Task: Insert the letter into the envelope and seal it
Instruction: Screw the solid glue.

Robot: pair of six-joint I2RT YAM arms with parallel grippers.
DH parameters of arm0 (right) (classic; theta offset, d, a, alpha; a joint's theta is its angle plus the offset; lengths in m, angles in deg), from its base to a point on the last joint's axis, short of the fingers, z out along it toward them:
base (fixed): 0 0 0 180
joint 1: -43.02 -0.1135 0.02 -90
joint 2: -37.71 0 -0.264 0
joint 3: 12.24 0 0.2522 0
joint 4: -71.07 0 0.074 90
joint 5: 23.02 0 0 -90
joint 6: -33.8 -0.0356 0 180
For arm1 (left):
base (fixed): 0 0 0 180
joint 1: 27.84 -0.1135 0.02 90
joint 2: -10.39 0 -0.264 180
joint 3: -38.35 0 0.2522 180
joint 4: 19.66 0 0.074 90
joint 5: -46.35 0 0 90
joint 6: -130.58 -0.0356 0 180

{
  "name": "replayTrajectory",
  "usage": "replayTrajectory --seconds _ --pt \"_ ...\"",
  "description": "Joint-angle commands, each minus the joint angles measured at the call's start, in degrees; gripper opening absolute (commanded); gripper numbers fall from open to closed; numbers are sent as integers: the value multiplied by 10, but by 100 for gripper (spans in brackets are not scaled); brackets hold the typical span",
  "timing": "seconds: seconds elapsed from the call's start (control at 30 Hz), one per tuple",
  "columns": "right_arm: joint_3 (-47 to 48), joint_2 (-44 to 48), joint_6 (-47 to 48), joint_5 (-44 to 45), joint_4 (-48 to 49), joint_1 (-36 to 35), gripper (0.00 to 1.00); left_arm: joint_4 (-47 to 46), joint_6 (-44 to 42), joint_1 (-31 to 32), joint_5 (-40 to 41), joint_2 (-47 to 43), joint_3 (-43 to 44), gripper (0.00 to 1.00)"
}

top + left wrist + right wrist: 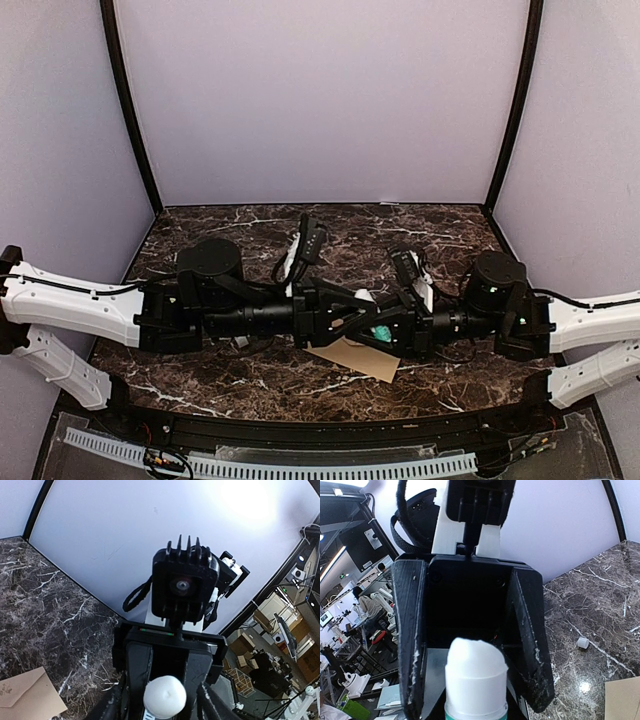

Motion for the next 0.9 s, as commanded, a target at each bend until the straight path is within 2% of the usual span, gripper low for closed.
replayTrajectory --seconds 0.0,0.27,0.4,0.6,0.67,0.87 --pt "21 -8 8 10 14 -10 0 -30 2 3 -15 0 11 47" --pt "23 -7 10 18 11 -13 0 -51 14 3 -22 2 1 27" --pt "23 -4 11 22 8 -14 0 -52 20 3 -25 3 -1 26" --pt "23 -2 10 27 2 -13 1 -57 25 3 -26 1 -2 9" --pt "17 5 8 27 9 -14 10 -65 26 2 -23 -7 -9 4" --pt "-17 53 1 46 1 -13 44 -29 10 0 2 -44 -15 2"
